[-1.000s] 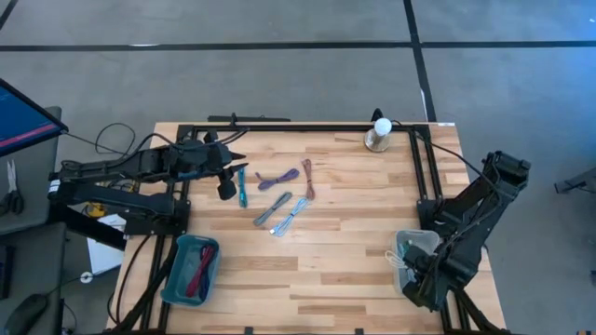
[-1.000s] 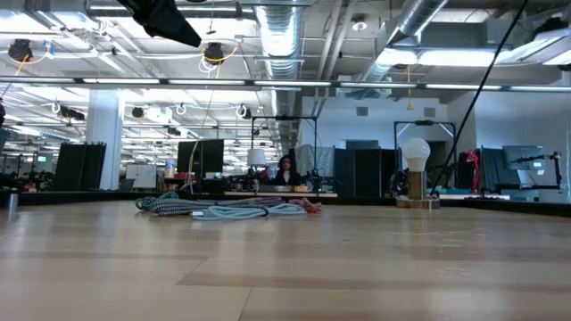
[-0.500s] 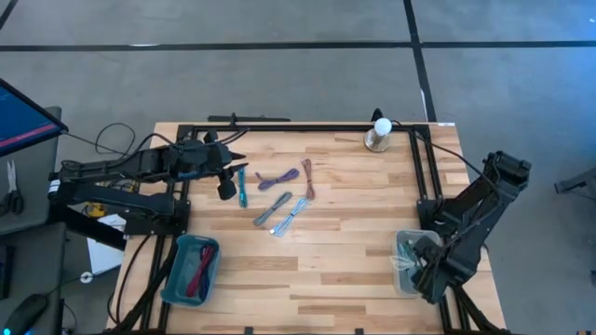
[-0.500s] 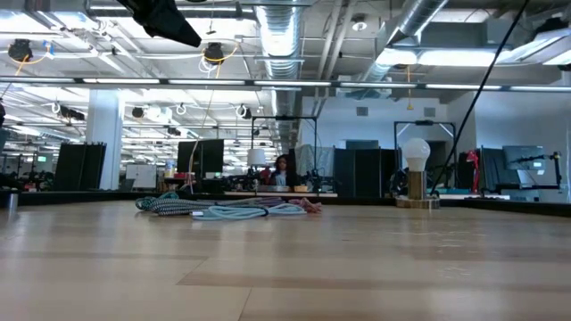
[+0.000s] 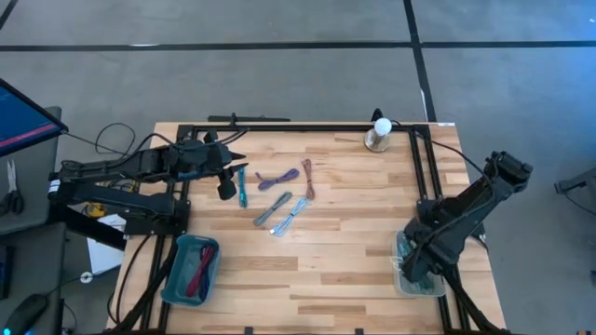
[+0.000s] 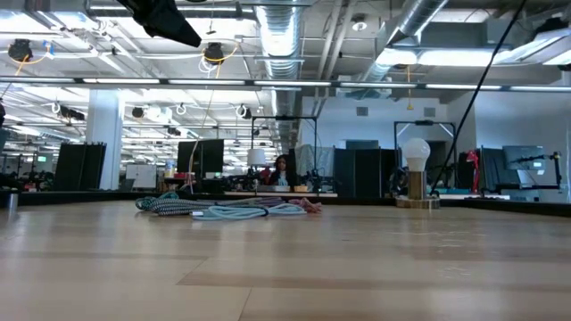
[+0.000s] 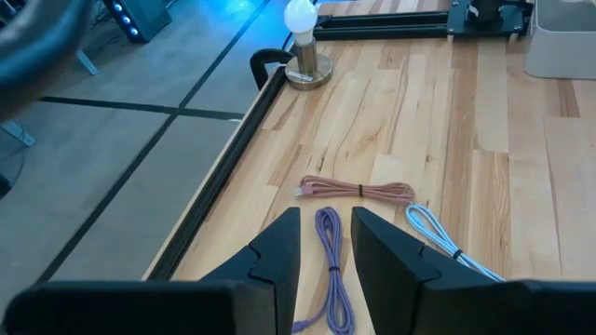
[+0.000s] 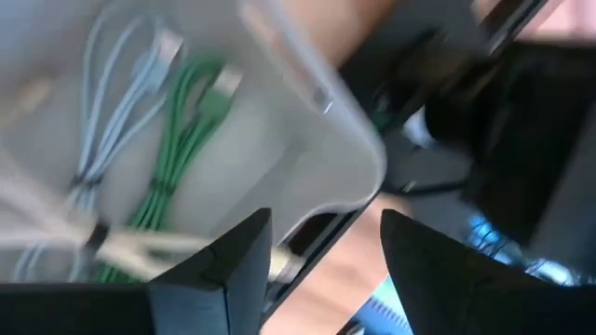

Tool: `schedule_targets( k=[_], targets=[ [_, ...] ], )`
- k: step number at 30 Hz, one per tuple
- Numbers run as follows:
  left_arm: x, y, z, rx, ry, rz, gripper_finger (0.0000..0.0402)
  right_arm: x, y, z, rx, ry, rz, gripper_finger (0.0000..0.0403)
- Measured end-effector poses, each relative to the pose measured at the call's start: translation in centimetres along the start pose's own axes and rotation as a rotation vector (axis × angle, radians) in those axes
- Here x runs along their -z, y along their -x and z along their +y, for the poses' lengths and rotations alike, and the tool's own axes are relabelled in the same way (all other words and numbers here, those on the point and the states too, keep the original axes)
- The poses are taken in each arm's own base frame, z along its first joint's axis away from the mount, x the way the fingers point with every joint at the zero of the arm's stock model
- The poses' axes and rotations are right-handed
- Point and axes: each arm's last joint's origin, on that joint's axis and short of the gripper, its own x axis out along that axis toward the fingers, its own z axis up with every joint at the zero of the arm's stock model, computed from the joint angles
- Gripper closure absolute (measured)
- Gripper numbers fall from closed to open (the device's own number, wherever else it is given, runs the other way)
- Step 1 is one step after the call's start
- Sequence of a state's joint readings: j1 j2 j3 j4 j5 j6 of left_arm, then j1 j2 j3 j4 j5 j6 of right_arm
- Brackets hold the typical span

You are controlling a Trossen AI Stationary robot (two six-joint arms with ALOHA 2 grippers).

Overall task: Pick & Place USB Port
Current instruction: Put the light blue patterned USB cable into the blue bin

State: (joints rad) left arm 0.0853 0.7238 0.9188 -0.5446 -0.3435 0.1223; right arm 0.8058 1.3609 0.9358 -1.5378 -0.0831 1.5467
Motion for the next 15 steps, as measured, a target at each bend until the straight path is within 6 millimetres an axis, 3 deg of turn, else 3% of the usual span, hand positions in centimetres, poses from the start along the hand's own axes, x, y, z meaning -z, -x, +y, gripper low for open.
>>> schedule_targets(
  k=[15],
  targets=[
    [0.0, 0.0, 0.0, 0.000, 0.000, 0.000, 0.0302, -4.1, 4.7, 0.3, -0.147, 0.097, -0.335, 0.0251]
  ],
)
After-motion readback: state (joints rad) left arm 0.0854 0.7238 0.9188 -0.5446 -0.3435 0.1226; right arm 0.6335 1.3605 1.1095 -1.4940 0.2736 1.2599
